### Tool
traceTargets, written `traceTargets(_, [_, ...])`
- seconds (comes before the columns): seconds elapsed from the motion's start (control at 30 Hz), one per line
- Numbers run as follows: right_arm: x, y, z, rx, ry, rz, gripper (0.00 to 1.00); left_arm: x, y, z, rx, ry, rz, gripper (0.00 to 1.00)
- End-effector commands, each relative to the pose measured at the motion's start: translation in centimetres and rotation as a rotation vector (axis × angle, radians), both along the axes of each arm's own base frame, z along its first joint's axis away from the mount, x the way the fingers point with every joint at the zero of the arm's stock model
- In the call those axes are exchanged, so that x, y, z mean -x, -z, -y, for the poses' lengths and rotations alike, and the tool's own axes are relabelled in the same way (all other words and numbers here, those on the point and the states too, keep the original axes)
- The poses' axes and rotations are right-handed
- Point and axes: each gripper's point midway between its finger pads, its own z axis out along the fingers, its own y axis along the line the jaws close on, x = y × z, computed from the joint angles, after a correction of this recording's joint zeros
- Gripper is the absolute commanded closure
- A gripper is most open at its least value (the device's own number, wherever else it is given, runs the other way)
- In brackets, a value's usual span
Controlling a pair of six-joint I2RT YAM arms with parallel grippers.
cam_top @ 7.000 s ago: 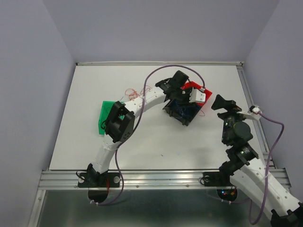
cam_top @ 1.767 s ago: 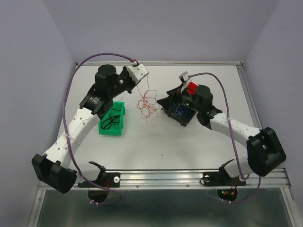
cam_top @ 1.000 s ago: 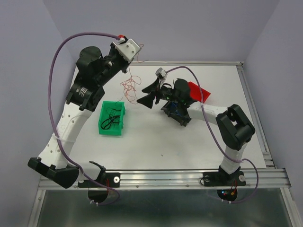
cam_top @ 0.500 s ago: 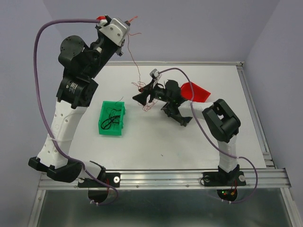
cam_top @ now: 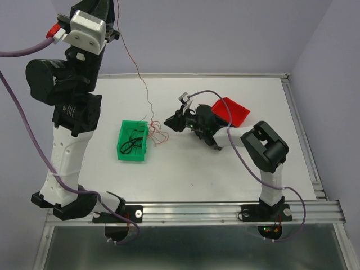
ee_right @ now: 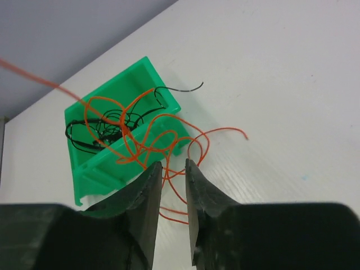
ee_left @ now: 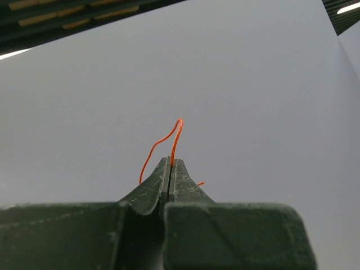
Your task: Untangle the cables
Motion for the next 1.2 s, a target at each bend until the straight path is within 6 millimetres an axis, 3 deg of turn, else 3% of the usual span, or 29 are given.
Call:
traceTargets(0.0, [0.2,-5.8,0.5,-0.077,0.023,0.129,0.79,0.2,0.0,0.9,0.002,0.034,0.048,1.0])
traceTargets(0.07, [0.6,-5.9,0.6,-0.078,0.014,0.128,0.78,-0.3,0.6,1.1,-0.003,0.023,0.046,1.0])
traceTargets(0.1, [0.7,-5.9,0.6,-0.081,0.01,0.125,0.67,-0.9,1.1,1.2,-0.004,0.014,0.034,1.0])
traceTargets(0.13, [0.7,-6.2,0.7,-0.085,0.013,0.127,0.42,-1.9,2.0,1.6,-0.013,0.007,0.013,1.0])
traceTargets(0.23, [1.2,-7.5,0.5,-0.108,-0.013,0.162,0.2,-2.8,3.0,2.1,-0.025,0.006,-0.012,1.0])
traceTargets(0.43, [4.5,-10.4,-0.6,-0.2,-0.204,0.283,0.02,-2.9,3.4,2.5,-0.034,0.025,-0.021,1.0])
traceTargets(0.53, [3.9,-11.9,-1.2,-0.232,-0.202,0.309,0.02,-2.8,3.5,2.6,-0.033,0.041,-0.027,1.0])
traceTargets(0.63, [2.4,-12.2,-1.5,-0.243,-0.153,0.304,0.02,-2.5,3.4,2.8,-0.037,0.056,-0.024,1.0])
traceTargets(0.67, [1.9,-12.6,-1.7,-0.251,-0.141,0.311,0.06,-2.3,3.4,2.8,-0.035,0.061,-0.024,1.0])
traceTargets(0.77, [1.1,-12.3,-2.1,-0.26,-0.121,0.291,0.14,-1.9,3.1,2.7,-0.027,0.069,-0.019,1.0])
traceTargets(1.1, [1.0,-11.0,-4.3,-0.267,-0.19,0.258,0.15,0.1,1.8,2.5,0.003,0.135,-0.001,1.0])
traceTargets(1.13, [1.2,-10.8,-4.7,-0.266,-0.196,0.257,0.22,0.2,1.8,2.5,0.006,0.139,-0.002,1.0])
traceTargets(1.17, [1.3,-10.6,-5.0,-0.265,-0.2,0.255,0.47,0.2,1.7,2.4,0.006,0.135,-0.001,1.0])
